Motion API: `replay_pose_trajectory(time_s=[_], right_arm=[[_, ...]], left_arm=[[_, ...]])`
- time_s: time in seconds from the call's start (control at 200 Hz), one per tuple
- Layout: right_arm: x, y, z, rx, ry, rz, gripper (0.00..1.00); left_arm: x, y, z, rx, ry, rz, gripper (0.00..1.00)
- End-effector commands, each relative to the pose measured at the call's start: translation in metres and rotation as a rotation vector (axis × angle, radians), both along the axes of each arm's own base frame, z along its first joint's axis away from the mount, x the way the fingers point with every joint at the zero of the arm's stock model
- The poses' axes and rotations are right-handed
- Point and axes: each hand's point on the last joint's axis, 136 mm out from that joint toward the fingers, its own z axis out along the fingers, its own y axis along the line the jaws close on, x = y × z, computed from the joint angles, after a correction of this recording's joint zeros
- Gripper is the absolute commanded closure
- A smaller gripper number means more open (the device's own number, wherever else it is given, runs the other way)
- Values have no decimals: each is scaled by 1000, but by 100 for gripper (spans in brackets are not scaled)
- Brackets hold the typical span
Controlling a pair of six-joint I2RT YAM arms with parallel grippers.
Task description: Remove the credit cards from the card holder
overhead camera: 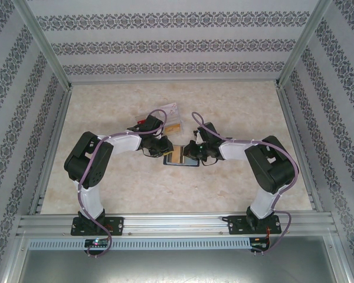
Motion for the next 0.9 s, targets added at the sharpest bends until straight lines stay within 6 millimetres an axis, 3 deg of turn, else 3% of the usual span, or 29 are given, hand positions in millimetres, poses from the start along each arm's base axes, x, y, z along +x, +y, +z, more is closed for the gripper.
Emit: replay_pose_trajectory(time_s=[0.0,0.365,0.605,0.749,0.899], right_arm=[[-2,-3,2,10,3,-8,86],[-4,-2,-8,0,50,-9,77],[-4,2,-12,23,68,3,76],[-4,5,-10,34,66,10,78],[-3,1,-11,21,63,-7,87]], left_arm=[[-28,27,-42,141,132,18,83],[-28,26,-44,137,139,13,84],[-28,25,-46,137,148,10,84],[-28,24,-46,136,148,10,84],[-28,24,-44,135,146,10,84]])
